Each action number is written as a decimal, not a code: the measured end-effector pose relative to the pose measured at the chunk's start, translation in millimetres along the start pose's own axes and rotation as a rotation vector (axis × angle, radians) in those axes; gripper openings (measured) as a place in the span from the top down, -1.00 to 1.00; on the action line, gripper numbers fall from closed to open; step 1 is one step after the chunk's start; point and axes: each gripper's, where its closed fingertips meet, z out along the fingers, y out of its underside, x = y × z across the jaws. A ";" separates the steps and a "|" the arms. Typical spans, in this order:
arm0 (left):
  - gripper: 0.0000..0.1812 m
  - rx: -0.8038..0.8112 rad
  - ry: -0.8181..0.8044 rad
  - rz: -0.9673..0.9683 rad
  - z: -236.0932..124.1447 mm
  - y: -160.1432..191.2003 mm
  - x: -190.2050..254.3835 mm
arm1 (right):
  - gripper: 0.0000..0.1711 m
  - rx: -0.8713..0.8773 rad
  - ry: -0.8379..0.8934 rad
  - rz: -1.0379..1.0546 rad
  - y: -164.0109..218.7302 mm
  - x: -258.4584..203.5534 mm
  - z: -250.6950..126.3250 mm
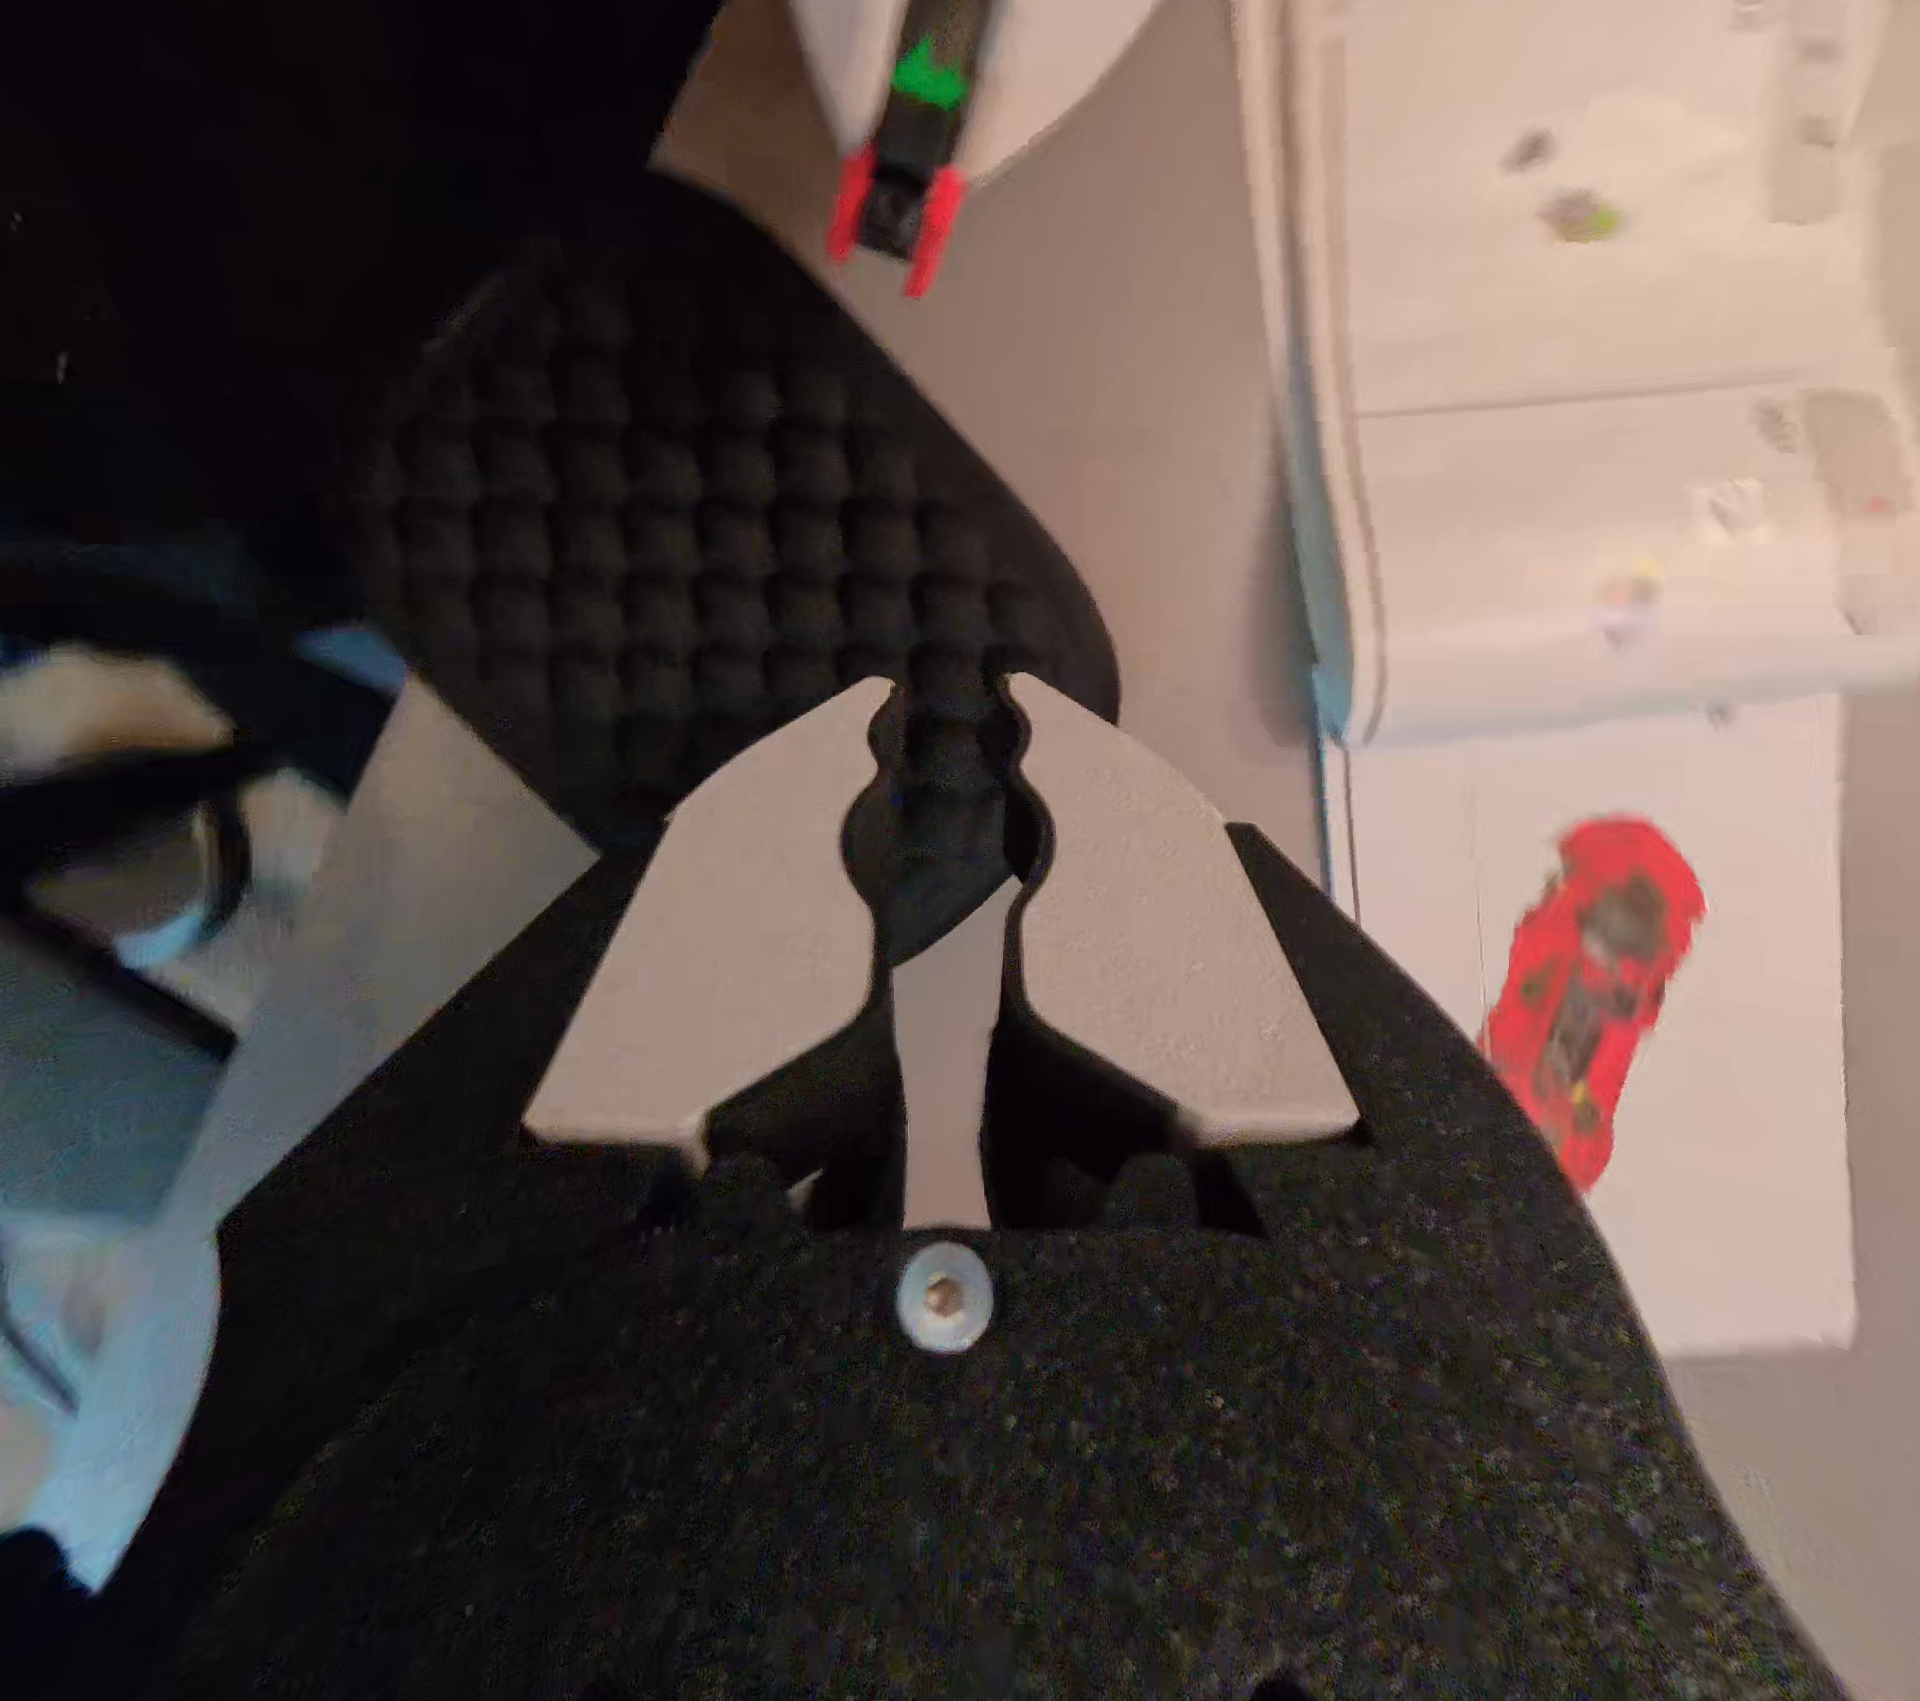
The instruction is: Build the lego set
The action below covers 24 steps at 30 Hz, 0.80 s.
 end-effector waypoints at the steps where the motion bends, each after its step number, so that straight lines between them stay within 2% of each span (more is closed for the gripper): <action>1: 0.92 -0.001 0.001 0.000 0.1 0.1 0.1 | 0.83 0.011 0.080 0.085 2.2 4.7 -4.5; 3: 0.92 -0.001 0.004 -0.005 0.0 0.0 -0.1 | 0.83 0.031 0.231 0.279 12.1 7.6 -10.4; 5: 0.92 0.003 0.008 -0.010 -0.4 -0.4 0.1 | 0.77 0.136 0.235 0.387 8.2 -10.3 -7.0; 10: 0.92 0.006 0.010 0.001 -0.6 -0.5 1.5 | 0.66 0.086 0.326 0.237 34.4 -28.2 12.8; 15: 0.92 -0.024 0.002 0.028 2.8 2.8 4.0 | 0.73 0.239 0.247 0.253 31.3 -20.3 8.4; 24: 0.92 -0.028 -0.009 0.036 4.6 3.0 3.6 | 0.82 0.295 0.218 0.265 32.9 -16.5 16.8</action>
